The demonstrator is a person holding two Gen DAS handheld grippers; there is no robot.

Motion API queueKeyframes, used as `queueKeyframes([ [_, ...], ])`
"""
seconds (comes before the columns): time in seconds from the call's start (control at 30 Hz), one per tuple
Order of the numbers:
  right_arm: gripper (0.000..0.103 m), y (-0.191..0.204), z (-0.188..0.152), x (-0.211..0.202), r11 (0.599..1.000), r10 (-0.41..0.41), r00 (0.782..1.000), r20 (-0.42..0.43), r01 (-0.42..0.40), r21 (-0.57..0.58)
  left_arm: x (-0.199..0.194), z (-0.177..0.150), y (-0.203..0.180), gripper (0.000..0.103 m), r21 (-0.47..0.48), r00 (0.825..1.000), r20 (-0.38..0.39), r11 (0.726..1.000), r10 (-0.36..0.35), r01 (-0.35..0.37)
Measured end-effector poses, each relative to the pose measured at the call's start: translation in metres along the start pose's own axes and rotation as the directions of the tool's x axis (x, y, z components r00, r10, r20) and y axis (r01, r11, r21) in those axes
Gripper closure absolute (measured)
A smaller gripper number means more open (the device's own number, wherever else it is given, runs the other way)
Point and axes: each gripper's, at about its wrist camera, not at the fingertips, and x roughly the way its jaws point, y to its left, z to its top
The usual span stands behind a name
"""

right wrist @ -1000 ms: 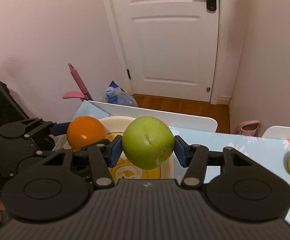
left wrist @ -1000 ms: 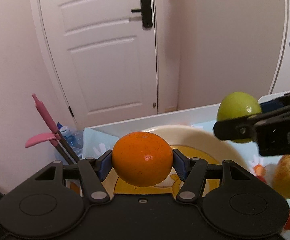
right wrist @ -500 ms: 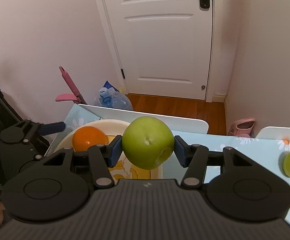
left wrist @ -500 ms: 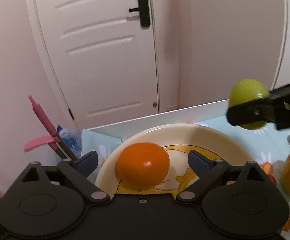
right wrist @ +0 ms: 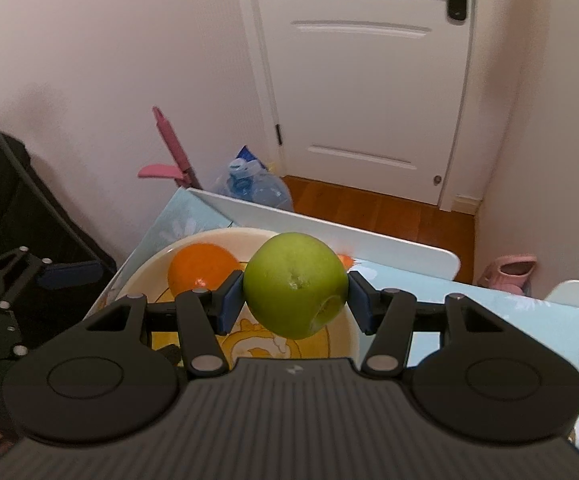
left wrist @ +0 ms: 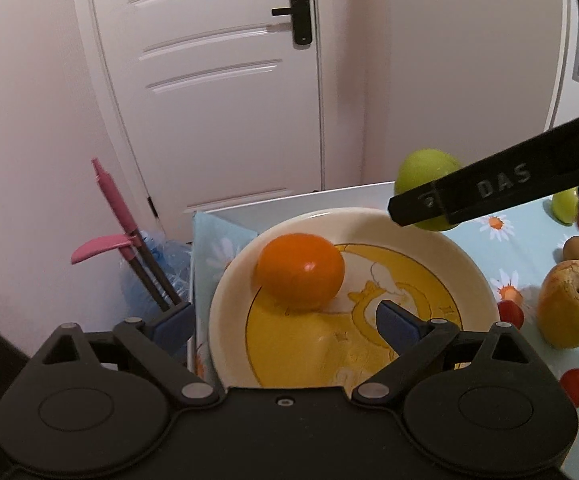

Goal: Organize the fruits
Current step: 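Release the orange from the left tool into the white bowl while the right tool releases the apple, then withdraw both open tools from the bowl back over the table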

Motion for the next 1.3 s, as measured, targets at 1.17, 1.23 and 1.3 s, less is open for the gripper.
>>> queueKeyframes([
  [1.17,0.000,0.008,-0.020,-0.003,0.998,0.004,1.000,0.023,-0.003,-0.070,-0.023,-0.009,-0.003,0.004,-0.043,1.000,-0.010,0.999,0.013,-0.014],
  [1.23,0.000,0.009,-0.022,-0.017,0.998,-0.008,0.999,0.032,0.010,-0.058,-0.028,-0.008,-0.003,0.004,-0.047,1.000,-0.004,0.999,0.012,-0.012],
  [1.3,0.000,0.010,-0.023,-0.027,0.999,-0.017,0.999,0.038,0.018,-0.046,-0.034,-0.008,-0.005,0.004,-0.050,1.000,0.004,0.999,0.013,-0.013],
])
